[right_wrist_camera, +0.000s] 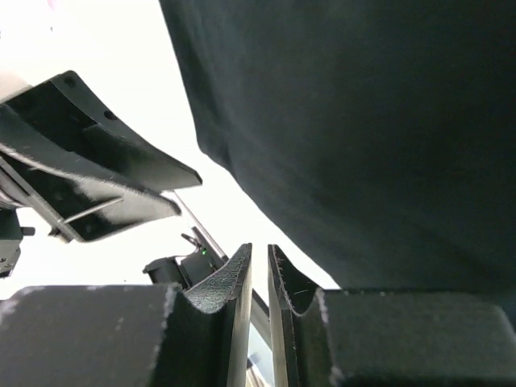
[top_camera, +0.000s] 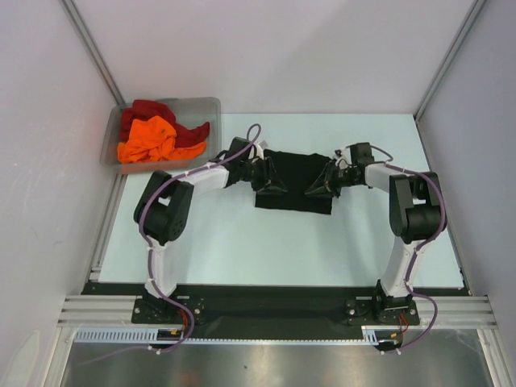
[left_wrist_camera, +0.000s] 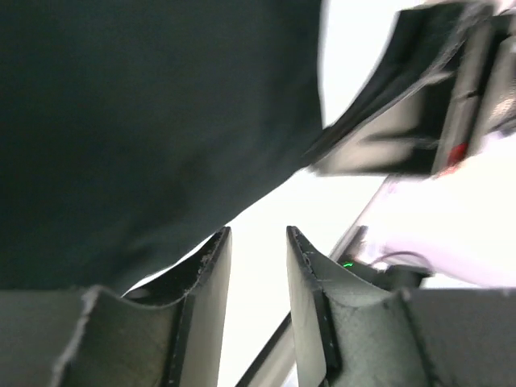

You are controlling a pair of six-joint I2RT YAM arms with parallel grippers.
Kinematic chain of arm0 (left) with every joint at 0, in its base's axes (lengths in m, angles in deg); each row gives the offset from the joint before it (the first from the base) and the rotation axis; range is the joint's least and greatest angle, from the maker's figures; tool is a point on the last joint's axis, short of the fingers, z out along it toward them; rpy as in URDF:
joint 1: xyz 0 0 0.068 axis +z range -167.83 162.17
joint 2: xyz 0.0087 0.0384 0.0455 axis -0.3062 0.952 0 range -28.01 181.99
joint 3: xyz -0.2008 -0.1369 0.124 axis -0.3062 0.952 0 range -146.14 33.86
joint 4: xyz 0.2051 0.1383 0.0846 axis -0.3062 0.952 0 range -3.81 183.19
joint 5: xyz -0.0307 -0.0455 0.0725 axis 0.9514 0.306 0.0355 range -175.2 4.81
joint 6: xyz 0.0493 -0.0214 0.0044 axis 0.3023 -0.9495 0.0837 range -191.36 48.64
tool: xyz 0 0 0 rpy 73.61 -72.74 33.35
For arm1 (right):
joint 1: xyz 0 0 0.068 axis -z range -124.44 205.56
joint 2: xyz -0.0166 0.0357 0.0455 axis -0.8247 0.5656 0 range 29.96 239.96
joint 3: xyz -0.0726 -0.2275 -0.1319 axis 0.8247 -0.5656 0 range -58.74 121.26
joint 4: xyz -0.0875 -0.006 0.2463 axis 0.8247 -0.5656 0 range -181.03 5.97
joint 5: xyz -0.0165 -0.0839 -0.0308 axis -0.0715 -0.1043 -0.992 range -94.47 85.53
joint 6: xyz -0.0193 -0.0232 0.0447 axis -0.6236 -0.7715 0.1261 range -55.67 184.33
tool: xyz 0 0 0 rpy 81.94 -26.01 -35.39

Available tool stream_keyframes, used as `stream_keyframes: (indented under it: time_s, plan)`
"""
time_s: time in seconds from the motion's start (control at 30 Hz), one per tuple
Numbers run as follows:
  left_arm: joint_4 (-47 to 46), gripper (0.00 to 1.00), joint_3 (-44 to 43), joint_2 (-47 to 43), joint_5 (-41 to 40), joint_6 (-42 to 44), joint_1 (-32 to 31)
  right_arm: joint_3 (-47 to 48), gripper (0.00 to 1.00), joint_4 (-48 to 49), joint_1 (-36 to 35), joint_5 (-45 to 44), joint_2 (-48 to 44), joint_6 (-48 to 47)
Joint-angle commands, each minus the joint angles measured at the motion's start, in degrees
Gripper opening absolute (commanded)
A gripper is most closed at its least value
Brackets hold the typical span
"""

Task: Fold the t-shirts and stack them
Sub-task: Fold the tshirt, then neatly place the folded tshirt to the corner

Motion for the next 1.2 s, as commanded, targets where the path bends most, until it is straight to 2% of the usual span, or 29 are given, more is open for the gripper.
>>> stream_keyframes:
  time_s: [0.0, 0.03, 0.17, 0.33, 0.5, 0.63, 0.7, 0.8, 0.87, 0.9, 0.97, 1.03, 1.07, 1.1, 1.17]
  plan:
    - [-14.3, 0.38, -0.1, 3.7, 5.7, -10.8, -2.6, -3.3, 0.18, 4.9, -0.5, 0.0, -0.3, 2.7]
    - [-16.2, 0.38, -0.3, 4.6, 5.3, -11.3, -3.0, -4.2, 0.18, 4.8, -0.3, -0.5, -0.2, 2.0]
    - [-14.2, 0.37, -2.2, 9.1, 3.1, -10.0, -4.6, -10.9, 0.17, 5.3, 2.9, -1.3, -0.3, -0.6]
    - [-10.6, 0.37, 2.1, 9.7, 0.2, -6.2, -3.3, -18.4, 0.17, 5.5, 8.3, -3.4, -1.8, -2.7]
    - [-8.3, 0.39, 6.5, 5.2, 3.4, -1.3, 1.9, -19.1, 0.18, 1.9, 11.8, -5.2, -4.2, -4.7]
    - [1.0, 0.42, 5.4, -1.4, 4.5, 5.9, 3.4, -19.3, 0.18, -0.6, 13.2, -7.4, -6.2, -5.9]
    - [2.3, 0.45, 6.4, -4.1, 4.3, 8.9, 4.9, -19.1, 0.18, -2.0, 13.2, -7.9, -7.2, -5.9]
    - [2.5, 0.44, 9.4, -4.2, 5.9, 9.9, 7.9, -18.2, 0.20, -4.1, 13.2, -8.7, -10.3, -5.7]
    - [-0.2, 0.43, 12.5, -3.4, 7.4, 9.0, 9.2, -17.1, 0.29, -6.1, 13.2, -9.7, -12.3, -6.0]
    - [-0.9, 0.43, 13.2, -3.2, 7.3, 8.9, 9.4, -15.3, 0.38, -6.8, 13.2, -10.1, -13.9, -6.2]
    - [-1.4, 0.42, 14.1, -1.6, 6.8, 9.5, 9.6, -13.0, 0.45, -9.2, 13.2, -11.7, -15.2, -6.7]
    - [-1.7, 0.41, 15.3, -0.9, 5.8, 9.6, 9.6, -9.3, 0.56, -9.9, 13.2, -13.0, -16.4, -6.7]
    - [-1.7, 0.40, 16.1, -1.2, 5.3, 9.6, 9.6, -7.7, 0.60, -9.9, 13.2, -13.5, -16.4, -6.6]
    - [-1.6, 0.40, 16.4, -1.8, 4.1, 9.6, 9.6, -6.2, 0.68, -9.9, 13.2, -14.5, -15.9, -6.6]
    - [-0.8, 0.40, 16.7, -5.1, 2.7, 10.5, 9.6, -1.2, 0.73, -9.1, 12.9, -14.8, -13.1, -6.8]
